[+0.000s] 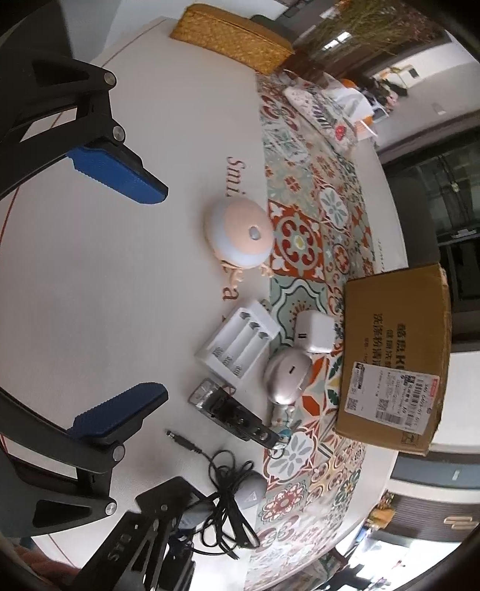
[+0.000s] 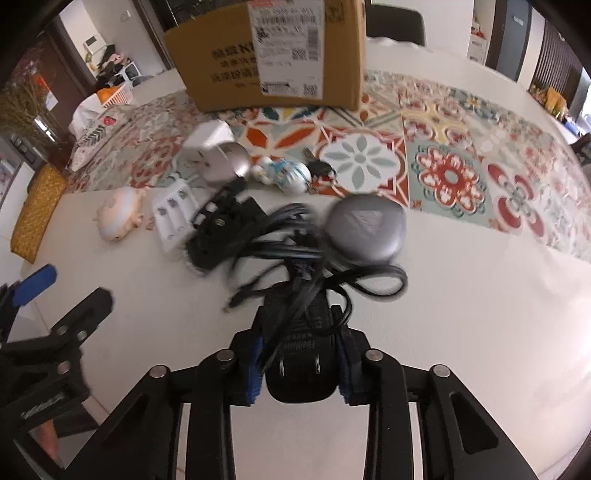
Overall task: Organize rigid objects
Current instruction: 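Lift the black charger with the right tool while the left tool grasps the pink round night light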
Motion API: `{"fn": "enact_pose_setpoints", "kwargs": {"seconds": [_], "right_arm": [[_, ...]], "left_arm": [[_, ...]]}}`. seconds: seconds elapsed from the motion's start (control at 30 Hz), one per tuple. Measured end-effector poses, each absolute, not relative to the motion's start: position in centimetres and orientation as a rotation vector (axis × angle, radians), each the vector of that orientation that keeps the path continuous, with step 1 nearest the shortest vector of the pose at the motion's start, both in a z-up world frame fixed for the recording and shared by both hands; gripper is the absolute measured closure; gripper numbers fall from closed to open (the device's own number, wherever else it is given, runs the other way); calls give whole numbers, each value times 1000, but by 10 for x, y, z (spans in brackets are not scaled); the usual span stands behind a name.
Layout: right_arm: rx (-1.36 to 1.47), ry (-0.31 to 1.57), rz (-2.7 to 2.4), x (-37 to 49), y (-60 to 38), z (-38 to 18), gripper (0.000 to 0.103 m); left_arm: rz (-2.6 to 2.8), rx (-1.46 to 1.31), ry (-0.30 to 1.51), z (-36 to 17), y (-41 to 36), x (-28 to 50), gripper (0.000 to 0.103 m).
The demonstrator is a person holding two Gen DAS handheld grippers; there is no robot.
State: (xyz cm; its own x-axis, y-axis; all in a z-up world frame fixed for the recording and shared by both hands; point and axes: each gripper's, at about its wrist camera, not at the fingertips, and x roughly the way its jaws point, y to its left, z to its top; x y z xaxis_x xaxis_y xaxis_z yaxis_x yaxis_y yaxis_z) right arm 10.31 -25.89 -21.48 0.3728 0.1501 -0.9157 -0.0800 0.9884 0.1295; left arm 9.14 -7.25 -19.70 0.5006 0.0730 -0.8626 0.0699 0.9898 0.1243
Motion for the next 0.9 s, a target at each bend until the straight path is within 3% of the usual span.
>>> {"fn": "enact_pose_setpoints", "kwargs": {"seconds": [0.47, 0.9], "right_arm": [[78, 1037, 48, 101, -212, -148, 73], [-26, 956, 55, 160, -166, -143, 73]], "left_arm": [[-115, 223, 898, -161, -36, 119, 4], [-87, 10, 1163, -200, -2, 187, 7]]}}
